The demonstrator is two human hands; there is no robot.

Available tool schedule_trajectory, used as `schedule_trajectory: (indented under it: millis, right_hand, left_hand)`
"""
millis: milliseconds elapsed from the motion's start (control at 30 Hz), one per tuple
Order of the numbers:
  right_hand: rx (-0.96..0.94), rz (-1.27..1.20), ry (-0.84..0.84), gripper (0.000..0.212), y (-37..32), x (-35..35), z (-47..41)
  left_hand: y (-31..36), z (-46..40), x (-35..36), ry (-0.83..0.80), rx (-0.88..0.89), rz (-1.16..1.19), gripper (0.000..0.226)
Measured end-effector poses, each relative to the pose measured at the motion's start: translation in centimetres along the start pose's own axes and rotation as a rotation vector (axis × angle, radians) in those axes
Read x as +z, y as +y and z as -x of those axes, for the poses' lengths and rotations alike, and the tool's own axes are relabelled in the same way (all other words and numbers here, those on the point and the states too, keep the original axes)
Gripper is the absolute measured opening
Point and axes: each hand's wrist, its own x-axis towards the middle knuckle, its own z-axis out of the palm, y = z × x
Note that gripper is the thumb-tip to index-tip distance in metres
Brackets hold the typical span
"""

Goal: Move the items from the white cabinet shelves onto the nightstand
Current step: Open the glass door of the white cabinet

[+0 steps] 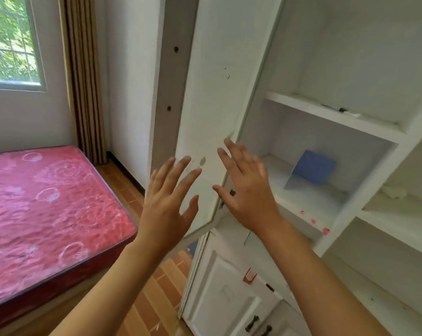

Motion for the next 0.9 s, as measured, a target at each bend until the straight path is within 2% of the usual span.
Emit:
schedule_trajectory:
  millis: [200, 367, 500, 733, 900]
  right_hand:
    - [0.138, -0.072, -0.046, 0.075, 4.2, 2.0, 7.1]
    - [0.199, -0.121, -0.089, 0.073, 8.6, 3.5, 11.7]
    - [0.236, -0.169, -0.129, 0.074, 12.0, 4.2, 14.5]
    - [0.296, -0.236, -0.193, 0.07, 16.5, 5.6, 18.6]
    - [0.341, -0.253, -0.248, 0.068, 17.8, 8.0, 20.9]
  left_hand:
    - [3.2, 2.2, 4.6, -0.118, -0.099, 0.063, 0.054]
    - [5.8, 3.4, 8.7, -0.26, -0.145, 0.016, 0.052]
    - [8.2, 3.5, 11.9, -0.306, -0.179, -0.054, 0.054]
    - [12.1, 5.4, 16.9, -0.362, -0.242, -0.007, 0.058]
    - [12.5, 6.6, 19.4, -0.464, -0.272, -0.02, 0.058]
